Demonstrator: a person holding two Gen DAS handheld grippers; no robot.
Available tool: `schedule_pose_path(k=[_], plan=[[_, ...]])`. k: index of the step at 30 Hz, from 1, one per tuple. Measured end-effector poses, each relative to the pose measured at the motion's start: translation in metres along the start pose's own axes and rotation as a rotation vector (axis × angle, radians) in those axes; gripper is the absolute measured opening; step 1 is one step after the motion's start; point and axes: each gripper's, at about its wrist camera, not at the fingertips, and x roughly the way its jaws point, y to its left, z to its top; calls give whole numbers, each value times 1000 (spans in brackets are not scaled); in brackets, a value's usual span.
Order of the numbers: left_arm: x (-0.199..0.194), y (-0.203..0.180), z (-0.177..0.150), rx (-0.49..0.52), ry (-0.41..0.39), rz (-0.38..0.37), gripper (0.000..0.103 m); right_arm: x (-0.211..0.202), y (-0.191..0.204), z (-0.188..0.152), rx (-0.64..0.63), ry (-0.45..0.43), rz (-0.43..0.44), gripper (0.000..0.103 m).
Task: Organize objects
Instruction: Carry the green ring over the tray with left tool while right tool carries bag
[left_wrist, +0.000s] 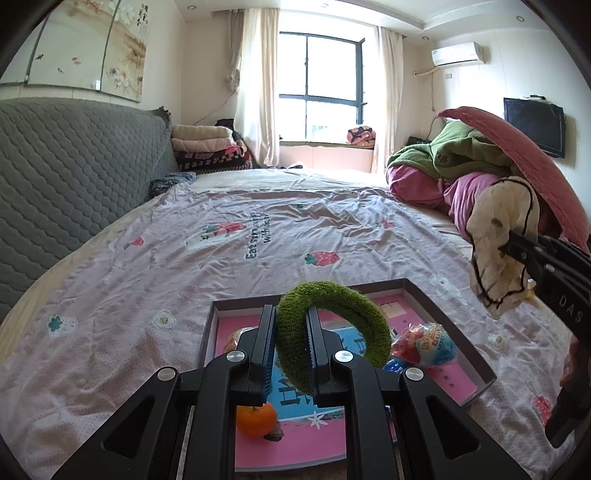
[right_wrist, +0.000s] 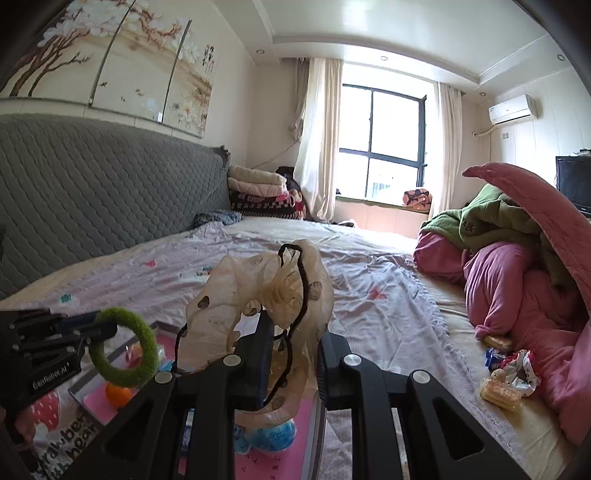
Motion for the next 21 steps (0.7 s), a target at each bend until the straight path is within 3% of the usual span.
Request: schedule_pose_path(k=[21], plan=[[21,-7,-16,44,78,10,16,14,4,-28,-9,108,14,21]])
